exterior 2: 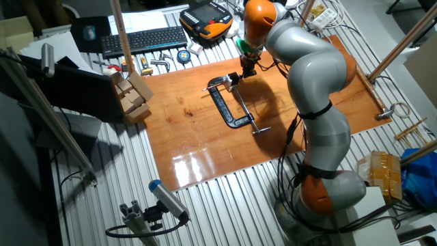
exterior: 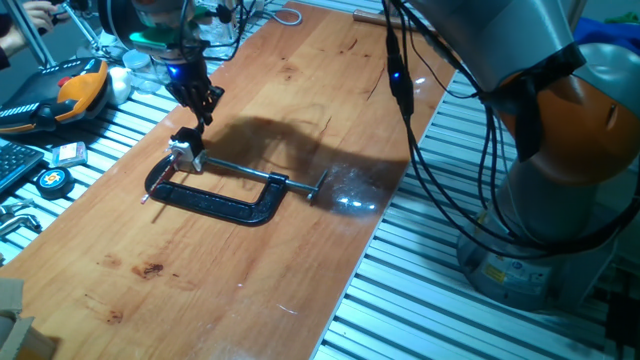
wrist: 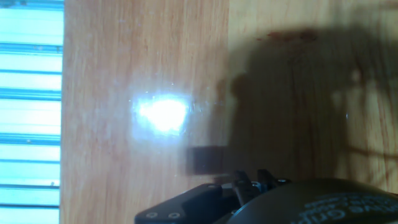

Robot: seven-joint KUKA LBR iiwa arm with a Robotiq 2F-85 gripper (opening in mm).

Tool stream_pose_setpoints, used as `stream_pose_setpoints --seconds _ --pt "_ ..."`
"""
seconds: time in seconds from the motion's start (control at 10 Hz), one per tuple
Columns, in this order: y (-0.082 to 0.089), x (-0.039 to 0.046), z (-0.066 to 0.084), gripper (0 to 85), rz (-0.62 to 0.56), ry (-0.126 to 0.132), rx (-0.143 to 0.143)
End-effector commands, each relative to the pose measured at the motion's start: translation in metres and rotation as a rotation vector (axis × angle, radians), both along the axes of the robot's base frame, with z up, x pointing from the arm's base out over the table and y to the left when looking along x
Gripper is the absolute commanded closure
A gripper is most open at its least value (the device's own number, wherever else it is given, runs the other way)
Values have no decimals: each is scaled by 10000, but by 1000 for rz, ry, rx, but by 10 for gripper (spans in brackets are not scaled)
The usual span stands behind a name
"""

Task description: Sharpen the pencil with a pencil sharpener

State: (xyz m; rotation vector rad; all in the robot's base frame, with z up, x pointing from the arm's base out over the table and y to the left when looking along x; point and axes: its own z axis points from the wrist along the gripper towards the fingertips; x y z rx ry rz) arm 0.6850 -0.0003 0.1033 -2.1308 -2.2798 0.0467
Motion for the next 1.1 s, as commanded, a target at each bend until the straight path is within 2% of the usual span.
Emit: stream_pose_setpoints --seconds 0.0,0.7,1.0 --pt "-2 21 19 850 -1 4 -2" --pt "-7 147 -2 850 4 -7 -18" --pt "7 197 3 850 0 -7 -15"
